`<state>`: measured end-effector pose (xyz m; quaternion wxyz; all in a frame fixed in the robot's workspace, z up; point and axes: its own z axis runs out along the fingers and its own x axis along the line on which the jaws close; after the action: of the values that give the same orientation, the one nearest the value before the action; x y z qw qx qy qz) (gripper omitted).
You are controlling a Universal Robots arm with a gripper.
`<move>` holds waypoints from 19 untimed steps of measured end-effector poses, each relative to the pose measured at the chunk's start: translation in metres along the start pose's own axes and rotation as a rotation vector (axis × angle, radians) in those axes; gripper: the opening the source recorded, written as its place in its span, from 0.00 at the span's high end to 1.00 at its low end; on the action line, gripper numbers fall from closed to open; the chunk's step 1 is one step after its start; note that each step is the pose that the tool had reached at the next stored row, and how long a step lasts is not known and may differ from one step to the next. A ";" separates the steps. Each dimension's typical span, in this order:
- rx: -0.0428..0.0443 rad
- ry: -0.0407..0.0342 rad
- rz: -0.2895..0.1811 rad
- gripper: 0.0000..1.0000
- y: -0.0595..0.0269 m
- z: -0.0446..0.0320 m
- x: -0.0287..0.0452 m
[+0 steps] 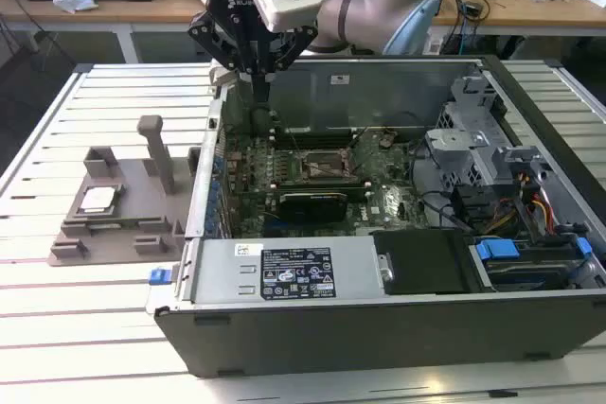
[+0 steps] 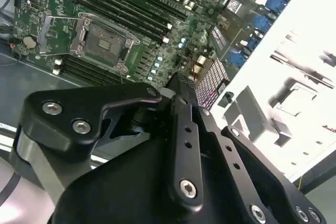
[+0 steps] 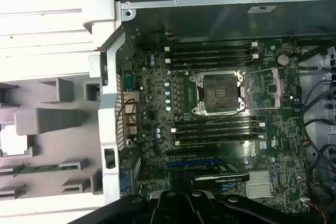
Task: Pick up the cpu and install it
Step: 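Reach for the cpu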
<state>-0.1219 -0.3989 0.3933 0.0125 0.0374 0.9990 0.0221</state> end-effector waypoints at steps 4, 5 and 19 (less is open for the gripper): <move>0.0000 -0.0001 0.000 0.89 -0.0006 -0.0002 0.0087; 0.0000 0.0000 0.000 0.89 -0.0010 -0.0004 0.0135; 0.0000 0.0000 0.000 0.89 -0.0051 -0.0018 0.0693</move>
<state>-0.1914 -0.3988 0.3932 0.0125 0.0374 0.9990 0.0221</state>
